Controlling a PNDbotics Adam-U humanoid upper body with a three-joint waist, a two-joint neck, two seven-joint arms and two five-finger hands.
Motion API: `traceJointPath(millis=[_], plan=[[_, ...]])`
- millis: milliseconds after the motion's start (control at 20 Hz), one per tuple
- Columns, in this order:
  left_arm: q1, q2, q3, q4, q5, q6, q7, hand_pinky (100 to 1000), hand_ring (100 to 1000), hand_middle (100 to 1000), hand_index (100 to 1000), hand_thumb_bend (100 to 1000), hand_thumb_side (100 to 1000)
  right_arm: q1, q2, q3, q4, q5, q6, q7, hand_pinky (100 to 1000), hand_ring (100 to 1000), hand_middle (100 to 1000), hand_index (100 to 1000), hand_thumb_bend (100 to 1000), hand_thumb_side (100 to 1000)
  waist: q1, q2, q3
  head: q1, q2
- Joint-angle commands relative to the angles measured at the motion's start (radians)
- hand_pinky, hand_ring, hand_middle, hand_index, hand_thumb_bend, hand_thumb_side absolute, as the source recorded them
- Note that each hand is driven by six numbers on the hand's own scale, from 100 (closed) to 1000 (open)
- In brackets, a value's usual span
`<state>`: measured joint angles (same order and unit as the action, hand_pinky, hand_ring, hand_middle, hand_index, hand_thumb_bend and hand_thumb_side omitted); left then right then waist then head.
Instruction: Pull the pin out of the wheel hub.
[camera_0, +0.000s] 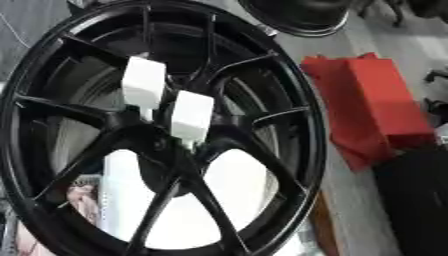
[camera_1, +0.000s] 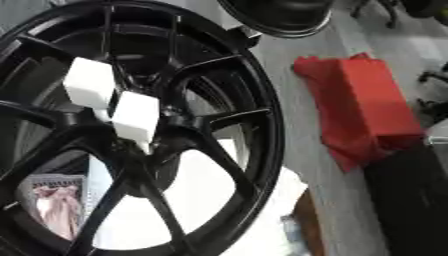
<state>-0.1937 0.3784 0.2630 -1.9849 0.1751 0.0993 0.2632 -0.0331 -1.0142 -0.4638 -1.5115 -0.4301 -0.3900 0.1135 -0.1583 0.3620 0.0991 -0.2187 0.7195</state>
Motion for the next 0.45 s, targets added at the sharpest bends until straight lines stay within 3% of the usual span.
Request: traceJointPath(millis=[50,300,450], plan=[[-0.005,0.012,0.002,-0.015,-0.002,-0.002,-0.002,913,479,580,758,100,728,-0.020,-0.052,0.032,-0.146,-0.064,-0.019,-0.016,944,785,582,701,100,276,0.009,-0.023,-0.003,0.003,0.003],[-0.013,0.012,-0.004,-0.015,0.004,-0.003,-0.009,913,479,580,758,100,727,-0.056,-0.062,0.111,-0.341,-0.120,-0.032,0.003,945,774,559,686,204,154,0.013,-0.025,-0.001,0.004,0.005],[-0.015,0.010,-0.007,-0.015,0.006,-0.004,-0.011,912,478,579,757,100,726,-0.075,-0.068,0.162,-0.418,-0.178,-0.018,0.018,933,748,533,664,250,132,0.016,-0.025,0.002,0.011,0.002]])
